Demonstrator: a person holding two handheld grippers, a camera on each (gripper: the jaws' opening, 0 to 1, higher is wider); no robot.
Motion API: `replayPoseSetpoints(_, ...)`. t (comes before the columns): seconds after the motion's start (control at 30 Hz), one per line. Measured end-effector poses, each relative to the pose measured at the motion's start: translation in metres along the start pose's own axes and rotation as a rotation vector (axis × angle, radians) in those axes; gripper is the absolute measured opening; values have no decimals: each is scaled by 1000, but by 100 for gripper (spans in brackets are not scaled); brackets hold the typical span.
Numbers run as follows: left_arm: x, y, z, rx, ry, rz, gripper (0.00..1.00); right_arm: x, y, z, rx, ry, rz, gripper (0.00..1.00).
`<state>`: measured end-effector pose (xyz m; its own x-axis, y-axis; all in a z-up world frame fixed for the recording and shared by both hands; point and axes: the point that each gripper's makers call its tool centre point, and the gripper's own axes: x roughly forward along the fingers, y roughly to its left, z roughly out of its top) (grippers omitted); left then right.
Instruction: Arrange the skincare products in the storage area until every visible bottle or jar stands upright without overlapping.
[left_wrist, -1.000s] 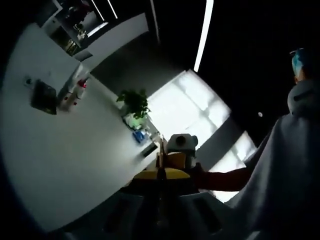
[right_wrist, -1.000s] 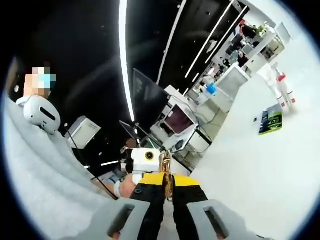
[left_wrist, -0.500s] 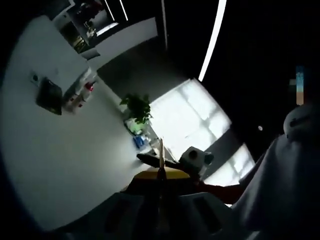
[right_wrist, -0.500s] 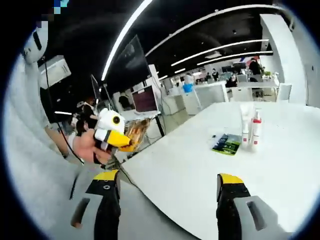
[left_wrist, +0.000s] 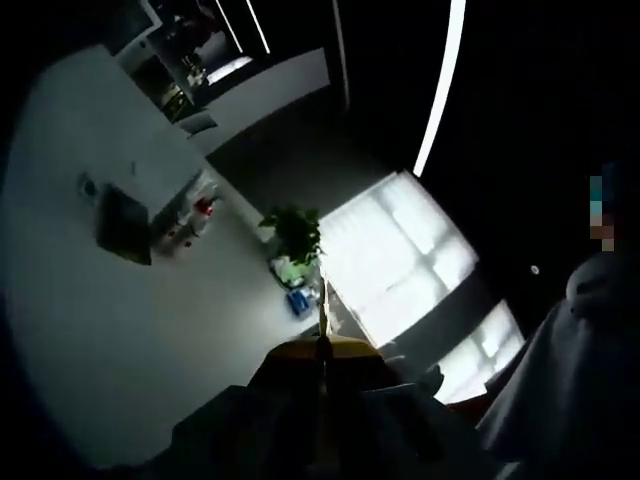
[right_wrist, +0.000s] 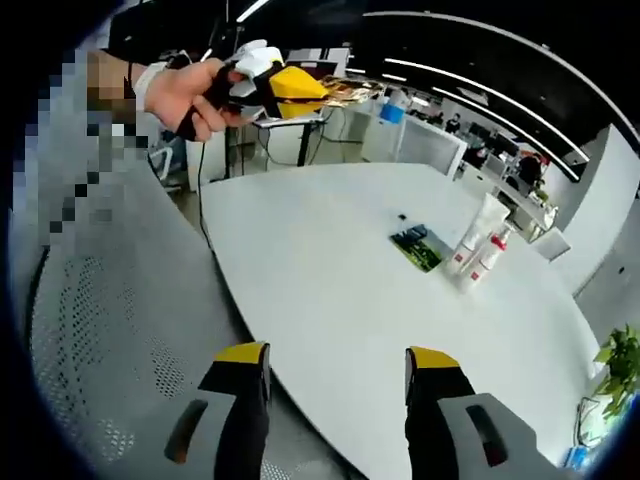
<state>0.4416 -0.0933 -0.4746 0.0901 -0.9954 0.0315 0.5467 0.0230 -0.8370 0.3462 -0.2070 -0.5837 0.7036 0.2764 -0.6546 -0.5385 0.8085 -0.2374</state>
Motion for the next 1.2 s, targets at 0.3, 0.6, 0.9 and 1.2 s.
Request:
replayPoseSetpoints(0.3,2,15,39,3,-43,31,0,-4,2,0,-139,-14,12,21)
replayPoseSetpoints(0.6,0,32,66,-14,-85,64,0,-11,-17,-16,-226,82,-61,4)
replayPoseSetpoints(0.9,7,51,77,-29,-68,91,0,-10,-28,-13,-206,61,-128,0)
replayPoseSetpoints(1.2,8,78,99,-36,-50,138,0,1,-19,-3,-154,3,-141,37)
